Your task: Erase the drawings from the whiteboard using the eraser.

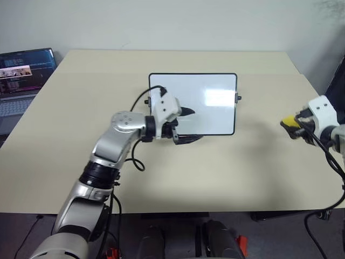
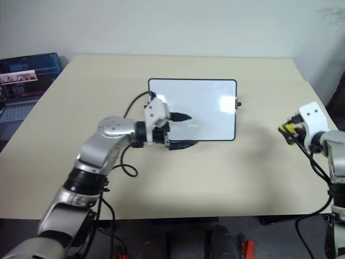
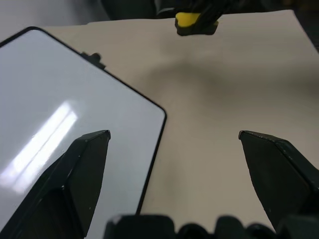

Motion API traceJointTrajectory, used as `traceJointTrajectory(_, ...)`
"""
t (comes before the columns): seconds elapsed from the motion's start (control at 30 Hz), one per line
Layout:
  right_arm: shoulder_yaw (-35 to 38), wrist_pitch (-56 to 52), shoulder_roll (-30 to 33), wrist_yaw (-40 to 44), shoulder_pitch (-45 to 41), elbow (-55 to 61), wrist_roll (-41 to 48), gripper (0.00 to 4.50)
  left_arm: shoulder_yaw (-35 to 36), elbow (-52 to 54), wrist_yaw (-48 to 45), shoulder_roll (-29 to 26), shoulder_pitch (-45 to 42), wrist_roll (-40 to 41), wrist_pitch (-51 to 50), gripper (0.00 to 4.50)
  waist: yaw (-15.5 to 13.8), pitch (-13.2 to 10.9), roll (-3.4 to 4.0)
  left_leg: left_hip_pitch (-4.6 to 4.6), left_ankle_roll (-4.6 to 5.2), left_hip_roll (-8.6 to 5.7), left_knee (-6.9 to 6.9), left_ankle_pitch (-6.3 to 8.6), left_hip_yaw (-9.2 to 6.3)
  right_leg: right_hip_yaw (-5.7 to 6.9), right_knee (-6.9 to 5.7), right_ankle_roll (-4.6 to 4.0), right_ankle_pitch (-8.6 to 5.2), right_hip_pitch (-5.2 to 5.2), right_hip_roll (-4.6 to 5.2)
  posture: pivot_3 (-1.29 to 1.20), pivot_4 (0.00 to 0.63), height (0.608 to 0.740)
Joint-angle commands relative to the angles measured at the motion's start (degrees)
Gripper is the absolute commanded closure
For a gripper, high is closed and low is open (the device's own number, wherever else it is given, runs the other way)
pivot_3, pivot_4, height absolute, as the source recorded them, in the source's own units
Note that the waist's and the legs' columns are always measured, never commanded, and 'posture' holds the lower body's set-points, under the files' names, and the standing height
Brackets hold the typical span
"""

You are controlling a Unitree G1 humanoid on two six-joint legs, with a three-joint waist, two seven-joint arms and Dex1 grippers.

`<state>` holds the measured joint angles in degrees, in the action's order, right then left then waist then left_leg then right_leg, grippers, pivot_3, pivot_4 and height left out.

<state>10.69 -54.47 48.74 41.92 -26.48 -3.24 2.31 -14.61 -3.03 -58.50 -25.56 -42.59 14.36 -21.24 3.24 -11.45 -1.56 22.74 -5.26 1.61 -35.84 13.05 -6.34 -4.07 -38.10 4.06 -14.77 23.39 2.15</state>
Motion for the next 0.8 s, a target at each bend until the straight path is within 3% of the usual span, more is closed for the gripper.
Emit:
traceJointTrajectory(0.03, 2.0, 1.1, 0.8, -2.7, 0.8, -4.3, 0.2, 3.53, -0.9, 0.7, -1.3, 1.8, -1.7, 0.0, 1.5, 0.0, 0.0, 0.0, 0.01, 0.01, 0.0, 0.0, -0.08, 0.0, 0.01, -0.02, 0.01, 0.02, 0.01, -0.02, 0.0, 0.0, 0.15, 0.74)
traceJointTrajectory(0.67, -0.8, 3.9, -0.6, -7.1, -8.3, -21.9, 2.3, 3.53, -0.2, 2.1, -1.7, 1.2, 0.0, -0.5, 0.5, 0.0, 0.2, 0.1, 0.14, -0.09, 0.04, -0.01, -0.16, -0.04, 0.05, -0.08, 0.05, 0.1, 0.05, -0.17, 0.0, 0.0, 0.15, 0.74)
traceJointTrajectory(0.7, -0.9, 4.0, -0.6, -7.1, -8.3, -22.1, 2.4, 2.81, -0.1, 2.1, -1.7, 1.1, 0.1, -0.5, 0.5, 0.0, 0.2, 0.1, 0.14, -0.09, 0.04, 0.0, -0.16, -0.04, 0.05, -0.08, 0.05, 0.1, 0.05, -0.17, -0.01, 0.0, 0.15, 0.74)
traceJointTrajectory(0.8, -0.8, 4.3, -0.6, -7.2, -8.5, -22.5, 2.5, 2.08, 0.1, 2.2, -1.5, 0.6, 0.2, -0.5, 0.4, 0.0, 0.2, 0.1, 0.14, -0.1, 0.04, 0.0, -0.16, -0.04, 0.05, -0.08, 0.04, 0.1, 0.05, -0.17, 0.0, 0.0, 0.15, 0.74)
